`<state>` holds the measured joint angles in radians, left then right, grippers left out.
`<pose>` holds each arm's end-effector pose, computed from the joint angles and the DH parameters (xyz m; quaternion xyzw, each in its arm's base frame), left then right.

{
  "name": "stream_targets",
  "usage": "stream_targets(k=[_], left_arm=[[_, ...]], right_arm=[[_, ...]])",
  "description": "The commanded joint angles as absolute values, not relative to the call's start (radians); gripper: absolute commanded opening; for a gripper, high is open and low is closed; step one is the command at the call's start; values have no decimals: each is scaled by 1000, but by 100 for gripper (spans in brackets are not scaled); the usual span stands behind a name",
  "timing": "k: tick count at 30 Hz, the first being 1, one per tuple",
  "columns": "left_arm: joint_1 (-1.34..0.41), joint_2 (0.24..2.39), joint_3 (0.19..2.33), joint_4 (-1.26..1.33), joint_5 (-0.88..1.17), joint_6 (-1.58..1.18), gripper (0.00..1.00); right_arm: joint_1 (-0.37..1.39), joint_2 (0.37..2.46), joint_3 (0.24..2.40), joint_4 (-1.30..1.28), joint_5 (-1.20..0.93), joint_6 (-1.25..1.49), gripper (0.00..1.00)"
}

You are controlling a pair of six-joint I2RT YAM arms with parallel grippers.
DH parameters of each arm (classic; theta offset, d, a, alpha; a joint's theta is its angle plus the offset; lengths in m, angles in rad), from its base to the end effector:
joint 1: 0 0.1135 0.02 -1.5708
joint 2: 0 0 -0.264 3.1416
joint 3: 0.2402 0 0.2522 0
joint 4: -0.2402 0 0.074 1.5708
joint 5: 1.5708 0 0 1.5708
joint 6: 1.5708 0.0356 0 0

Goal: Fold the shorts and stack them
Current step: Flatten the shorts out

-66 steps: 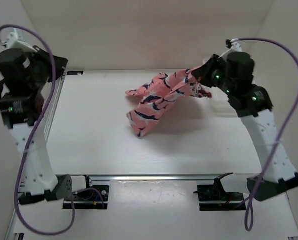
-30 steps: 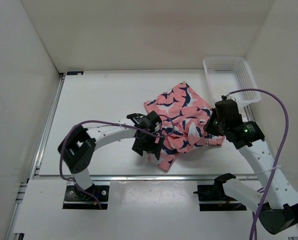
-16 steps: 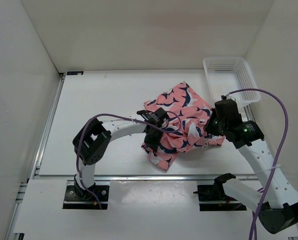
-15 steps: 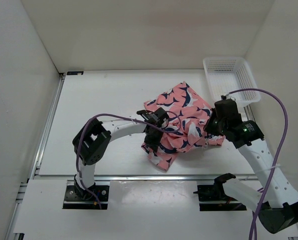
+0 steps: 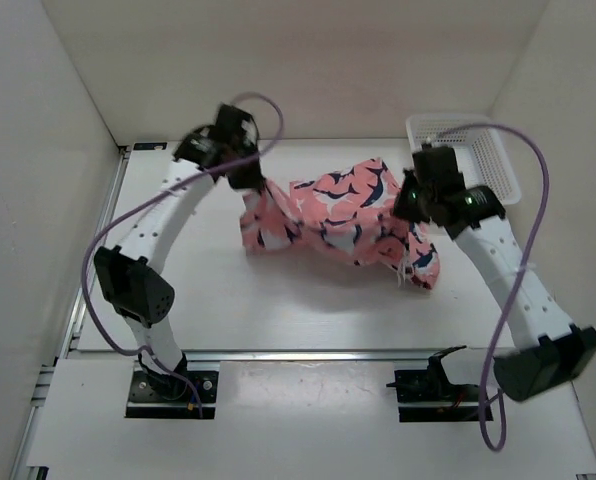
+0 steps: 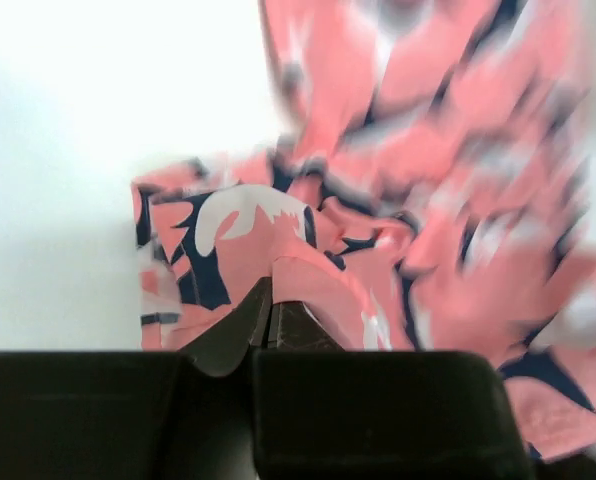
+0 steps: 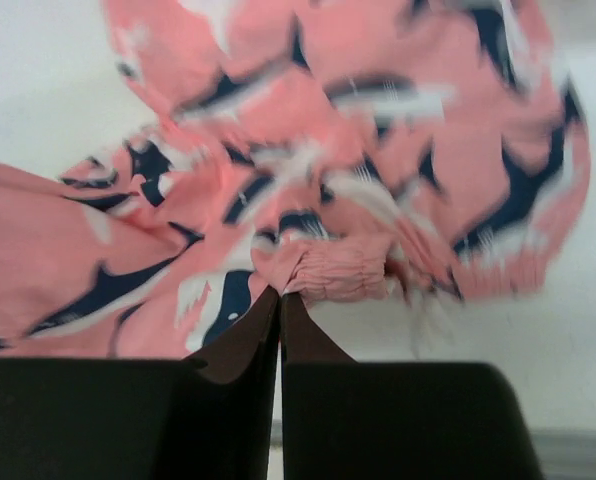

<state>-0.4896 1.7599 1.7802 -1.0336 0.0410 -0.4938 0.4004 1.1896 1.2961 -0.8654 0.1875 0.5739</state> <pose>0.3270 -0.1759 0.3448 0.0036 0.9612 -0.1473 0.2332 0.2218 0.0867 0.3693 0.1161 0.9080 0.1080 0.3877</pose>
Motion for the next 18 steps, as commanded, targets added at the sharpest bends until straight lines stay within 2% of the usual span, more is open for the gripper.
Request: stream_targets(k=[1, 3, 4, 6, 8, 9, 11, 13, 15, 16, 17, 18], left_arm=[[-393, 1759, 2093, -1155, -72, -463, 10], [-324, 1790, 2342, -1230, -81, -453, 10], [-307, 1790, 2393, -1230, -81, -453, 10], [-270, 1713, 2380, -1204, -81, -443, 10], [-261, 1628, 2251, -1140, -60, -434, 10], [-249, 1544, 2091, -1109, -60, -443, 10], [-249, 1465, 1921, -1059, -51, -460, 10], [-249, 1353, 1648, -1039, -61, -503, 10], [-239, 1252, 1366, -996, -61, -569, 10], [-239, 1229, 1282, -982, -61, -592, 18], [-229, 1214, 1208, -954, -26, -610, 42], [-216, 1204, 1150, -944, -8, -629, 60]], right_arm=[[379, 1365, 1618, -729, 169, 477, 0], [358, 1416, 1756, -720, 115, 466, 0], [357, 1428, 1849, -710, 115, 451, 0], [357, 1425, 1873, -690, 72, 437, 0], [357, 1396, 1807, -676, 58, 428, 0], [367, 1349, 1752, -643, 58, 428, 0], [385, 1289, 1530, -602, 34, 428, 0], [432, 1197, 1296, -562, 34, 437, 0], [504, 1128, 1156, -546, 14, 460, 0], [534, 1112, 1094, -537, 14, 477, 3], [563, 1103, 983, -537, 14, 529, 12], [624, 1094, 932, -526, 2, 560, 40]])
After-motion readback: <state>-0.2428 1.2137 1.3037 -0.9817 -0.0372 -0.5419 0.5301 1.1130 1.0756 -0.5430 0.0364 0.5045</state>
